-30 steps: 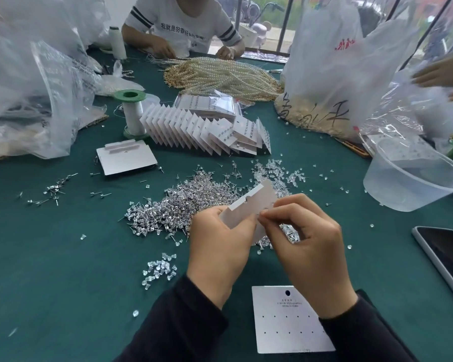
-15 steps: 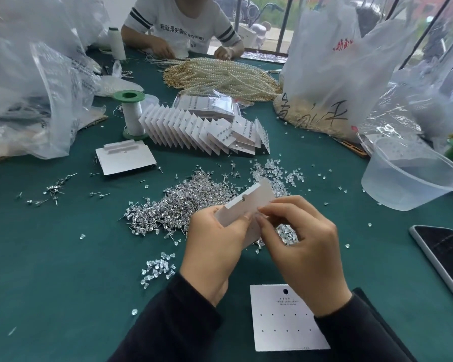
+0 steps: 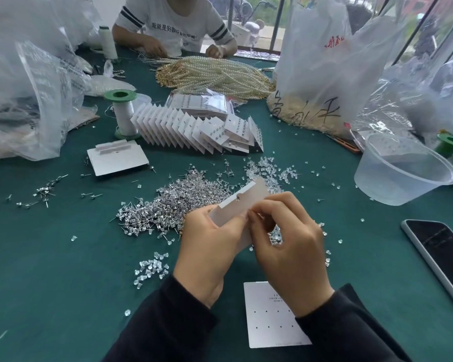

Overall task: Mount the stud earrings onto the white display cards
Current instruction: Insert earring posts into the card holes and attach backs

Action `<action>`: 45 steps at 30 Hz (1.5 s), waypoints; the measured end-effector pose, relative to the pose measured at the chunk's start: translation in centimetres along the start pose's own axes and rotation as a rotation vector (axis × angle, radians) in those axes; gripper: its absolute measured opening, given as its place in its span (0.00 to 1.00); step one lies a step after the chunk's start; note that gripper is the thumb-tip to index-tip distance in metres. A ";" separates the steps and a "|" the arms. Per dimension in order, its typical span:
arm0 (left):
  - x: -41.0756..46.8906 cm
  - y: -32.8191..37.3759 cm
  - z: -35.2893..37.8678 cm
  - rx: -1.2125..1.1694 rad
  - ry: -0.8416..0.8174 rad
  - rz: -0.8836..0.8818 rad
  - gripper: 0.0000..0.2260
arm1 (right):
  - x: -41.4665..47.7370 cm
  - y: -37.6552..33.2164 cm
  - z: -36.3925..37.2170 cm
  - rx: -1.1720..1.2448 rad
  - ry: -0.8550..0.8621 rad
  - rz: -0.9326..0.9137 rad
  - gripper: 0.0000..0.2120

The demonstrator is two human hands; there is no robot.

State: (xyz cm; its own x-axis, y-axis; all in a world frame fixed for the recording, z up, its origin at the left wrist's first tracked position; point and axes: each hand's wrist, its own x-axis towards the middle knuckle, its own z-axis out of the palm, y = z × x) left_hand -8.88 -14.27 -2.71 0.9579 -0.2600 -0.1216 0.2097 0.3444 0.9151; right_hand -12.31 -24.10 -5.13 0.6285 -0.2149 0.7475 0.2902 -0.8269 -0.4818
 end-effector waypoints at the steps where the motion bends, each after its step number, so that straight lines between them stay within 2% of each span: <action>1: -0.1 0.1 0.1 -0.037 -0.003 -0.012 0.08 | 0.0 0.0 0.1 -0.011 0.002 -0.001 0.02; 9: 0.2 0.0 -0.5 -0.092 -0.041 -0.111 0.05 | -0.1 -0.1 0.5 -0.013 0.006 -0.031 0.04; 12: 0.3 0.3 -1.0 -0.149 -0.164 -0.228 0.04 | 0.1 0.1 0.5 -0.008 0.012 0.009 0.04; 15: 0.5 0.9 -1.4 -0.248 -0.320 -0.269 0.13 | 0.7 0.8 -0.3 0.106 0.091 0.131 0.04; 16: 0.5 1.0 -1.5 -0.196 -0.307 -0.222 0.16 | 0.8 1.0 -0.8 0.149 0.133 0.184 0.04; 17: 0.7 0.9 -1.7 -0.028 -0.252 -0.122 0.18 | 1.0 1.2 -1.2 0.193 0.174 0.244 0.05; 18: 1.0 0.6 -2.0 0.254 -0.141 0.029 0.18 | 1.1 1.3 -1.6 0.241 0.204 0.310 0.06; 20: 1.2 0.3 -2.5 0.822 0.119 0.371 0.10 | 1.1 1.3 -2.2 0.332 0.228 0.436 0.11; 21: 1.1 0.3 -2.7 0.979 0.155 0.455 0.08 | 1.2 1.3 -2.3 0.379 0.226 0.502 0.11; 22: 1.0 0.3 -2.9 1.059 0.134 0.461 0.07 | 1.2 1.2 -2.4 0.438 0.221 0.579 0.11; 25: 0.8 0.0 -3.3 1.163 -0.019 0.325 0.08 | 1.4 1.2 -2.5 0.684 0.217 0.800 0.08; 28: 0.8 -0.1 -3.2 1.302 -0.101 0.261 0.08 | 1.5 1.1 -2.9 0.930 0.204 0.917 0.05; 33: 0.9 -0.3 -3.2 1.313 -0.115 0.311 0.06 | 1.6 1.2 -2.9 1.118 0.154 1.000 0.07; 36: 1.0 -0.4 -3.2 1.199 -0.074 0.386 0.07 | 1.6 1.1 -2.9 1.187 0.107 1.022 0.09; 45: 1.2 -0.3 -3.2 1.067 -0.025 0.420 0.08 | 1.6 1.0 -3.1 1.272 -0.021 1.080 0.10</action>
State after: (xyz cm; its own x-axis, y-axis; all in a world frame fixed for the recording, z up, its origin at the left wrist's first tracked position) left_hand -7.12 -11.77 -4.36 0.9062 -0.3275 0.2674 -0.4104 -0.5294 0.7425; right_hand -13.22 -26.89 -2.97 0.9233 -0.3516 -0.1547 0.1012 0.6111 -0.7850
